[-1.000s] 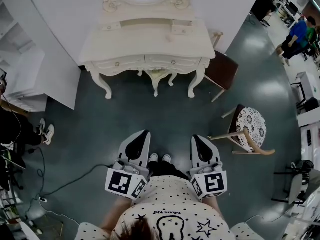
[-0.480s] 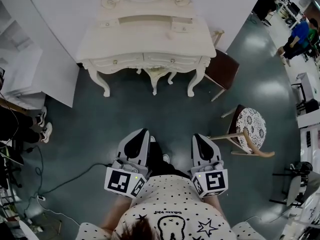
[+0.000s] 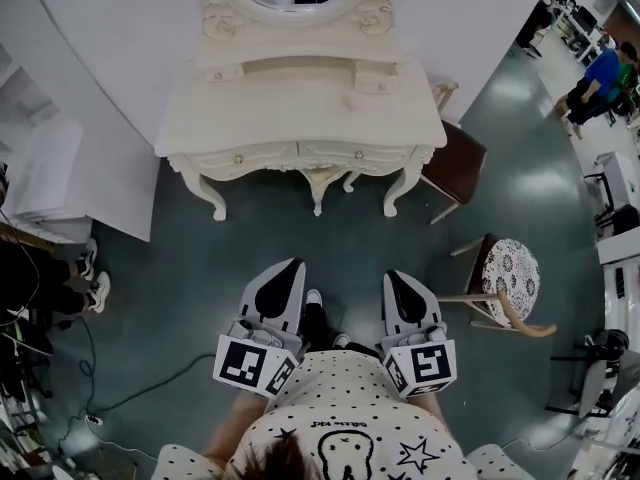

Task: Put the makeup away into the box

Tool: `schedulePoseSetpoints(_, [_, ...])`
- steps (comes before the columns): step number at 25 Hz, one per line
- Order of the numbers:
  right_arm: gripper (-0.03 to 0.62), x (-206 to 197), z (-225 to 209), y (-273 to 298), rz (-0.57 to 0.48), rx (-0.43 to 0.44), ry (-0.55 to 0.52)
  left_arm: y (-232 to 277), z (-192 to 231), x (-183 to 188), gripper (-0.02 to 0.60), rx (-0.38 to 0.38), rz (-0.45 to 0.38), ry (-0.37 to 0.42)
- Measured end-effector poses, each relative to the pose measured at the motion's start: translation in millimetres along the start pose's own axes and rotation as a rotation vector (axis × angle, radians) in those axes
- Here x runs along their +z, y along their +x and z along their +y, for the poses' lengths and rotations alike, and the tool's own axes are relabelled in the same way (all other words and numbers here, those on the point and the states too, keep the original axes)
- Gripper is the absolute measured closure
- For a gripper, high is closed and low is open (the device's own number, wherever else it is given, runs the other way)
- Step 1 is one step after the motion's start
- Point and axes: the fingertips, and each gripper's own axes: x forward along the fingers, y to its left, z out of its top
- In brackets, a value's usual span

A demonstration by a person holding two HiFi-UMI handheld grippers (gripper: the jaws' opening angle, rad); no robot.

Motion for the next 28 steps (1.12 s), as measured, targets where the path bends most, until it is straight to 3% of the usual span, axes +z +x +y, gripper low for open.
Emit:
schedulePoseSetpoints(5, [0.586, 14.8, 6.3, 43.8, 0.000, -0.007, -0.009, 27.1, 34.2, 16.6, 0.586, -0.028, 0.000, 0.014])
schedulePoseSetpoints(13, [0.586, 14.1, 5.6, 84.9, 0.018, -0.031, 0.020, 47.5, 71.2, 13.7, 0.586, -0.025, 0.028, -0.002])
schedulePoseSetpoints(28, [0.586, 25.0, -36.5, 148.4, 0.056, 0.021, 0.009, 112.5, 98.5, 16.7, 0.586, 0.033, 0.036, -0.022])
